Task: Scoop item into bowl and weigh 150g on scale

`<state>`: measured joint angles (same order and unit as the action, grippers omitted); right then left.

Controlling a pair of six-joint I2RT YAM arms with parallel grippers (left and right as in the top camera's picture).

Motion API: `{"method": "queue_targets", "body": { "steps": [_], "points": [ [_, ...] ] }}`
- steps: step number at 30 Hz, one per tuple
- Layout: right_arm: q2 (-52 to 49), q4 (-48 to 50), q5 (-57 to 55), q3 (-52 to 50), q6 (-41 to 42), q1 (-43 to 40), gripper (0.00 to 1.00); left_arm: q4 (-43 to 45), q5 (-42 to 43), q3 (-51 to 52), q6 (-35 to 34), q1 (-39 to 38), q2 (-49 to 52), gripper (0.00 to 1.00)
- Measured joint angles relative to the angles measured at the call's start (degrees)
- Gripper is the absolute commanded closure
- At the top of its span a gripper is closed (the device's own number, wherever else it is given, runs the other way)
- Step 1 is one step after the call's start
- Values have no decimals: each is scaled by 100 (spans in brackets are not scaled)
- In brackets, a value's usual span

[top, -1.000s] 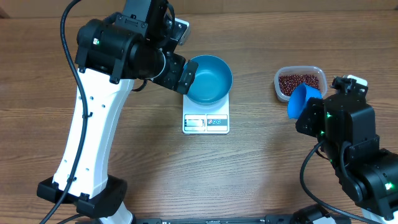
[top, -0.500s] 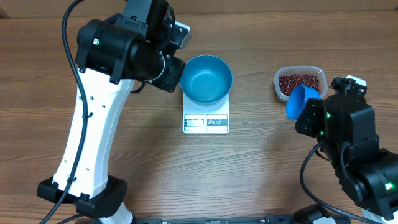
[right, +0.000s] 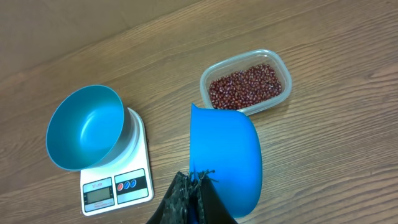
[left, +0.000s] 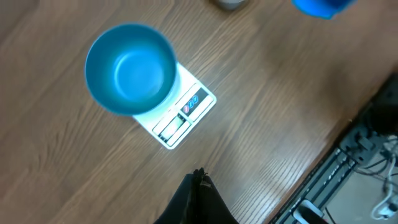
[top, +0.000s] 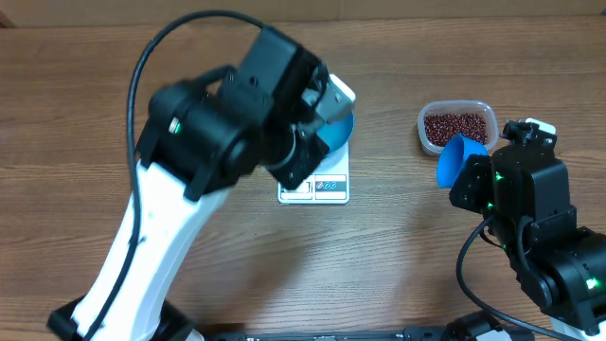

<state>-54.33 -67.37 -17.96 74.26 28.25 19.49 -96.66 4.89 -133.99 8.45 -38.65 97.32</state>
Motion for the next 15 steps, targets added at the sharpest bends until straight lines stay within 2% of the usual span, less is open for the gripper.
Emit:
{"method": "queue_targets", "body": {
  "steps": [6,15],
  "points": [
    [-66,2,0,0,2,0,96,409,-424,584,-13,-638,-216,95],
    [-378,-4,4,0,4,0,96,2693,-841,3532,-225,-914,-330,96]
  ]
}}
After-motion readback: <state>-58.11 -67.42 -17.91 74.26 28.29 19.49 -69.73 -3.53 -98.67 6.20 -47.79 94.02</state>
